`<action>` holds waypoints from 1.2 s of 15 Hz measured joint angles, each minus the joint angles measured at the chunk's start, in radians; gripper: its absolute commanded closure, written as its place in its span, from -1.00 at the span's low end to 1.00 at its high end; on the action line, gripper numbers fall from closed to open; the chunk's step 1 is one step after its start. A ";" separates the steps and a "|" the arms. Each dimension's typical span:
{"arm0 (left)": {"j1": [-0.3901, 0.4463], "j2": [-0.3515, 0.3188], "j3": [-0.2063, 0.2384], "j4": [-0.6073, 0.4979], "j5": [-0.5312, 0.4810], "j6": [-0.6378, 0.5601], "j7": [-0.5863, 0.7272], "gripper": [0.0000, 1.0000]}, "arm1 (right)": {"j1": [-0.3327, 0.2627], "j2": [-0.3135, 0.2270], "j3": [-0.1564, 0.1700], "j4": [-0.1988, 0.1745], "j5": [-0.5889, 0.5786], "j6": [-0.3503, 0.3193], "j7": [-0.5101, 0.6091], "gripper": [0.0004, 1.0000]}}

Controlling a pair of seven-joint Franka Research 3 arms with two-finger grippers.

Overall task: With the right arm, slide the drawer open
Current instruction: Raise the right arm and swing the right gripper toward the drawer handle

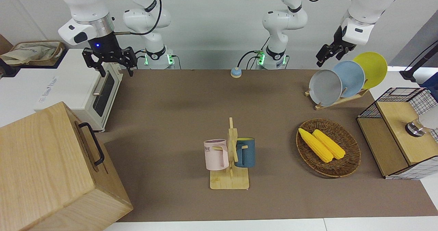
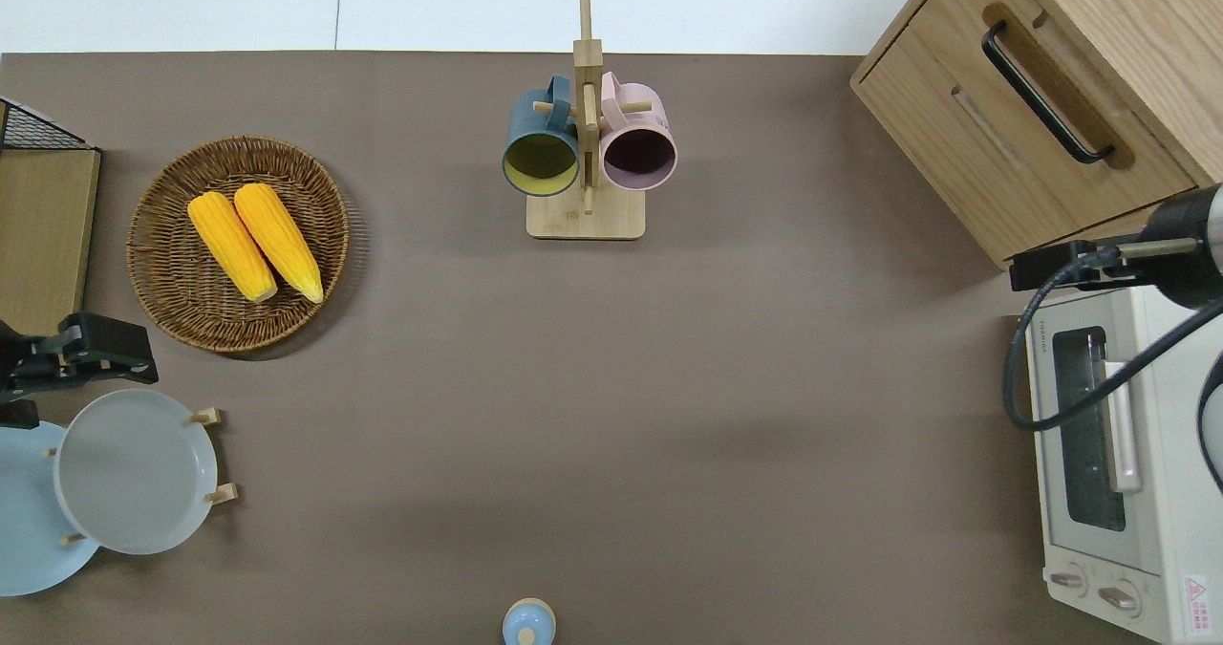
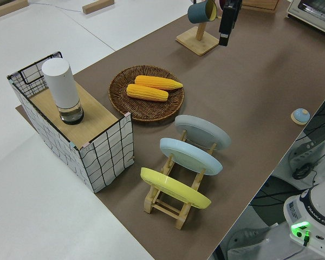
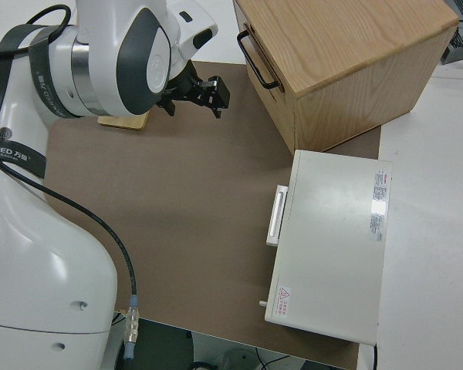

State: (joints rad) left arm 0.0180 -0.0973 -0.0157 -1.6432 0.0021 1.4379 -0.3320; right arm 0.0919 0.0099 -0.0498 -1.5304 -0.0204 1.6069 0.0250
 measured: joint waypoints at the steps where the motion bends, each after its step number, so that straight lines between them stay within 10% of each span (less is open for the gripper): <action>1: 0.000 0.000 0.000 0.000 0.000 0.000 0.000 -0.99 | -0.003 0.000 0.014 0.002 0.000 0.000 0.000 -0.96; 8: 0.000 0.000 0.000 0.000 0.000 0.000 0.000 -0.99 | -0.008 0.000 0.035 0.002 -0.031 -0.030 0.002 -0.96; 18: 0.000 0.000 0.000 0.000 0.000 0.000 0.000 -0.99 | -0.006 0.009 0.267 0.001 -0.412 -0.073 0.040 -0.96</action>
State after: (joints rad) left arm 0.0180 -0.0973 -0.0157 -1.6432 0.0021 1.4379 -0.3320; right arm 0.0864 0.0186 0.2177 -1.5291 -0.4322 1.5344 0.0649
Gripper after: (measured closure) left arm 0.004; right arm 0.018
